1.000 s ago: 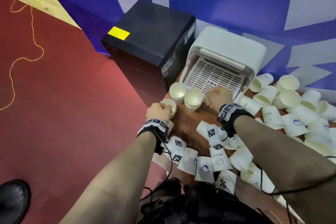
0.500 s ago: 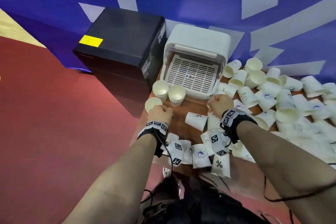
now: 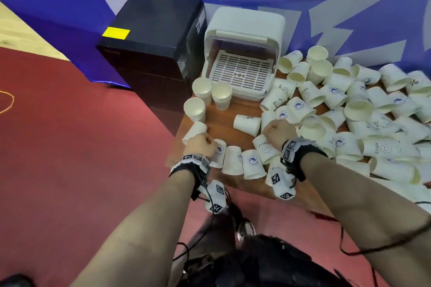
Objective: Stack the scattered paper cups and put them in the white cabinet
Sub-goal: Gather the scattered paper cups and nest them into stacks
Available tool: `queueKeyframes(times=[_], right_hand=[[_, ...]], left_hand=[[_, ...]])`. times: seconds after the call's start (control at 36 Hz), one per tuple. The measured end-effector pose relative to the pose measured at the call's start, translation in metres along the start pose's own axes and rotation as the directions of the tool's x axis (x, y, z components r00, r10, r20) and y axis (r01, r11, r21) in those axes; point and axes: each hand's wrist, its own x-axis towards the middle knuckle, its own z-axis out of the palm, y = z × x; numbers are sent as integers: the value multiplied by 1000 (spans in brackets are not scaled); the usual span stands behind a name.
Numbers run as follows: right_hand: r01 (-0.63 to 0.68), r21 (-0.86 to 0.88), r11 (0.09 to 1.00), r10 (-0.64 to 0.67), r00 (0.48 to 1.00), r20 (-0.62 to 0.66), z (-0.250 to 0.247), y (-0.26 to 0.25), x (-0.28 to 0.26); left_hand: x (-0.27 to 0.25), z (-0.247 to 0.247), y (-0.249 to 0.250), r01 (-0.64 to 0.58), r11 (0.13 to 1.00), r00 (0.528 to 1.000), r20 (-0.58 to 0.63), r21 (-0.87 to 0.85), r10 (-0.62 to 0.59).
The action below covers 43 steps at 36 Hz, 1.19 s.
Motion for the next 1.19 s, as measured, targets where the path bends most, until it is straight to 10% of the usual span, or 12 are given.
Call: queueKeyframes(times=[0.25, 0.58, 0.86, 1.19], right_hand=[[143, -95, 985, -133, 985, 106, 46, 8, -49], [391, -377, 839, -298, 912, 283, 81, -10, -59], [352, -544, 761, -253, 935, 250, 106, -16, -50], [203, -326, 923, -171, 977, 125, 89, -35, -49]], left_hand=[[-61, 26, -42, -33, 957, 998, 68, 290, 14], [-19, 25, -46, -76, 912, 993, 112, 403, 33], [14, 30, -50, -276, 807, 959, 209, 521, 193], [23, 13, -47, -269, 855, 963, 147, 443, 227]])
